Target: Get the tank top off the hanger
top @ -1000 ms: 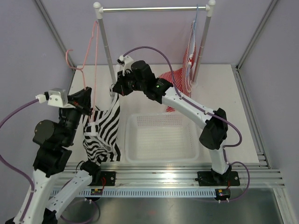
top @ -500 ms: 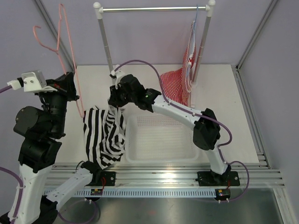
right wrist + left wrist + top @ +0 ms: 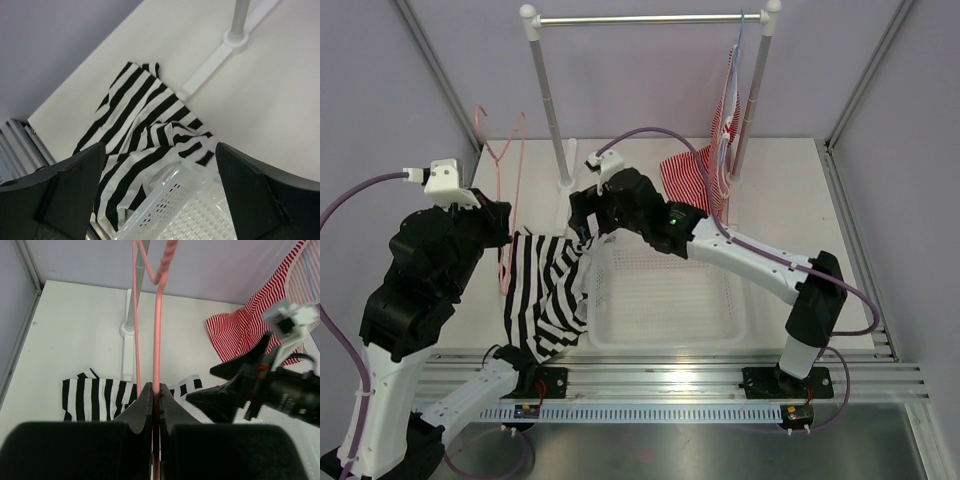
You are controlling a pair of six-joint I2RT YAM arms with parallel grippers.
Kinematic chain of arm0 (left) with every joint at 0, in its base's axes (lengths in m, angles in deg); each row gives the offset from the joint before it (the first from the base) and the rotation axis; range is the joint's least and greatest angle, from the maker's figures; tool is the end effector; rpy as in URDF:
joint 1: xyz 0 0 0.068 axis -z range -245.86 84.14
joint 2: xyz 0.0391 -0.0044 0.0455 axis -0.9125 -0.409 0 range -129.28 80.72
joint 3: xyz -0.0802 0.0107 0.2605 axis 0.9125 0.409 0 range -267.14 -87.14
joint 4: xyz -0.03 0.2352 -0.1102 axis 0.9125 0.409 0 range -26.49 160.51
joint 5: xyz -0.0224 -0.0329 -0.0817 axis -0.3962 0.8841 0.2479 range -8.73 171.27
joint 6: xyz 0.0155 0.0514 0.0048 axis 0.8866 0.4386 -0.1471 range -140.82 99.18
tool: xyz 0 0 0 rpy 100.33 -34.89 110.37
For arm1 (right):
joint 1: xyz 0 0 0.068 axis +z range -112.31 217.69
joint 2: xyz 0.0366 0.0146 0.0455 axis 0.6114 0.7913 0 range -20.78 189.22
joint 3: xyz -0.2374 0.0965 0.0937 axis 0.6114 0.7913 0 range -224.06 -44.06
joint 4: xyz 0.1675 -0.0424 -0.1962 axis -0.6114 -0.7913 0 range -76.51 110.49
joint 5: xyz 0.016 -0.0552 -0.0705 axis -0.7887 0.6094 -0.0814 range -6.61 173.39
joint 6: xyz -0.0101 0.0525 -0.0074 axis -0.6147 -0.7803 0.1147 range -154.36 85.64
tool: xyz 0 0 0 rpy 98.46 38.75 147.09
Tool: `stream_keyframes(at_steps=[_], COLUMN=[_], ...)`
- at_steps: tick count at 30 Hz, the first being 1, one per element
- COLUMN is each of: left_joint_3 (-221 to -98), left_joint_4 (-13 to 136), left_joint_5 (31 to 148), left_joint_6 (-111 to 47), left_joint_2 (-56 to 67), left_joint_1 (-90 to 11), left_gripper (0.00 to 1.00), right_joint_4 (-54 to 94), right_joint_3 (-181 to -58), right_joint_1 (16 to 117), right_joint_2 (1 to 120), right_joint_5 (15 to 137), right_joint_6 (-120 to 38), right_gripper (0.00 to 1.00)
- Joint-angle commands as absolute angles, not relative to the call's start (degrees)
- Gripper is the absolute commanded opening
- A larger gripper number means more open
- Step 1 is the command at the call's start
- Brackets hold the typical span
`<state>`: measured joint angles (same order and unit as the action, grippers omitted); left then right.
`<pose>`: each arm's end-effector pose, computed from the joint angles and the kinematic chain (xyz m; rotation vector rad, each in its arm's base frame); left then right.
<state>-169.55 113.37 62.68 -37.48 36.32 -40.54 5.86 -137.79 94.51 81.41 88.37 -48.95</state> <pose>0.0888 -0.0295 0.4742 -0.1002 1.7703 -0.2426 0.2366 0.3563 0.3519 -0.6815 1.9281 0.7161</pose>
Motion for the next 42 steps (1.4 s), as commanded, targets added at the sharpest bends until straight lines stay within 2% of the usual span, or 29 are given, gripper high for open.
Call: stream_keyframes(at_steps=[1,5,8,15,20,24,34,42], left_joint_3=[-171.43,-172.65,-177.13,-185.56,-193.89,-202.33,-221.86,-221.00], left_joint_4=[112.99,109.84,109.48,107.81,102.71,100.08,99.28,96.03], left_joint_5=[65.18,68.33,71.76,75.11,73.28,71.52,75.71,80.92], left_joint_6=[-38.40,-38.13,-37.43,-36.02,-36.29,-35.85,-35.76,-37.08], left_joint_2=[34.93,33.09,27.91,15.26,4.89,-3.64,-22.45,-26.51], left_joint_1=[-40.63,-40.55,-40.55,-40.63,-40.63,-40.98,-46.69,-49.60], left_gripper=[0.00,0.00,0.00,0.00,0.00,0.00,0.00,0.00], right_joint_4=[7.93,4.32,4.49,-1.56,-4.03,-5.78,-9.75,-9.48], right_joint_3=[-140.64,-142.85,-138.47,-126.78,-118.60,-114.55,-111.82,-110.07], right_joint_1=[94.12,93.41,93.32,93.24,93.24,93.24,93.24,93.24], right_joint_2=[76.69,76.96,72.31,53.79,40.60,34.61,30.55,29.67], right_joint_5=[95.25,98.05,102.18,111.16,108.28,107.74,106.95,106.33], right_joint_6=[-45.17,-43.85,-44.02,-45.51,-50.78,-52.63,-51.93,-50.97], right_gripper=[0.99,0.99,1.00,0.99,0.99,0.99,0.99,0.99])
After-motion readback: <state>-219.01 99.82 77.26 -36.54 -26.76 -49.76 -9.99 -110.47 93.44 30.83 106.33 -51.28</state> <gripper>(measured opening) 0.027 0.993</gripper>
